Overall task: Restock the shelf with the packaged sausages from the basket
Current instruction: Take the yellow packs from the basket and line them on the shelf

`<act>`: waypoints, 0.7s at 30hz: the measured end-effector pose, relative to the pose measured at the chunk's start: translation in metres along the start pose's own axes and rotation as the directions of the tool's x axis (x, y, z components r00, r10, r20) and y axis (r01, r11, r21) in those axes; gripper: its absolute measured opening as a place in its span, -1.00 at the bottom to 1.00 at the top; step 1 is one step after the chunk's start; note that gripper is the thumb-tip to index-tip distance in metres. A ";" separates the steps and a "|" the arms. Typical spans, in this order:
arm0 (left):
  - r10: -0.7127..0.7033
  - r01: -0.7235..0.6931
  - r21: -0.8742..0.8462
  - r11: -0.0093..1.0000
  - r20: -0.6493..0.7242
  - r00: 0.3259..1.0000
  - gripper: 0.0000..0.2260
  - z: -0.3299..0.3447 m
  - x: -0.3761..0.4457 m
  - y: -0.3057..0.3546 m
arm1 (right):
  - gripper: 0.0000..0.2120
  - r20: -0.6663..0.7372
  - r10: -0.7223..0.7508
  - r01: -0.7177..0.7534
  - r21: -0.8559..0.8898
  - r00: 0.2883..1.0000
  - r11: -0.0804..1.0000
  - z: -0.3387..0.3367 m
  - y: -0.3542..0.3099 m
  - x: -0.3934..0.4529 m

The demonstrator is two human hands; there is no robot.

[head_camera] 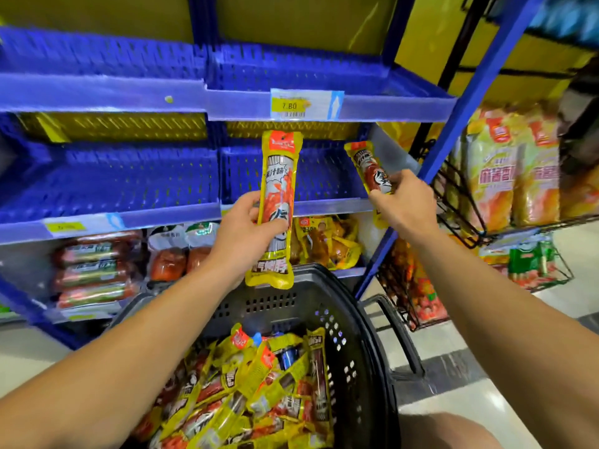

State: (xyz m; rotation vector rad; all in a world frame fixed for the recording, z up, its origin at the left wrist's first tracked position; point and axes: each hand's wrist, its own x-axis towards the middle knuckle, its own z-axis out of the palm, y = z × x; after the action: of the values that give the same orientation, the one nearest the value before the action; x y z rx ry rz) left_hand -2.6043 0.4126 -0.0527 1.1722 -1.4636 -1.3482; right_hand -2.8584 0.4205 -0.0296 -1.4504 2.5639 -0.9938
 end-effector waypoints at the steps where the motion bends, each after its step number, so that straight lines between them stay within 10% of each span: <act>1: 0.000 0.000 0.006 1.000 0.000 1.000 -0.61 0.002 0.004 0.001 | -0.53 -0.005 0.001 -0.001 -0.032 1.000 0.999 0.003 0.000 0.008; 21: -0.072 0.071 -0.039 0.997 -0.027 0.997 -0.60 0.022 0.026 -0.011 | -0.70 -0.019 -0.142 0.129 -0.316 0.990 0.940 0.030 0.003 0.050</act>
State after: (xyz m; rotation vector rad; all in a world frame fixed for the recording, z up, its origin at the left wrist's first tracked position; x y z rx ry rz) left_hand -2.6305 0.3923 -0.0671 1.2239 -1.3818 -1.3965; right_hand -2.8790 0.3669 -0.0410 -1.7164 2.7856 -0.6527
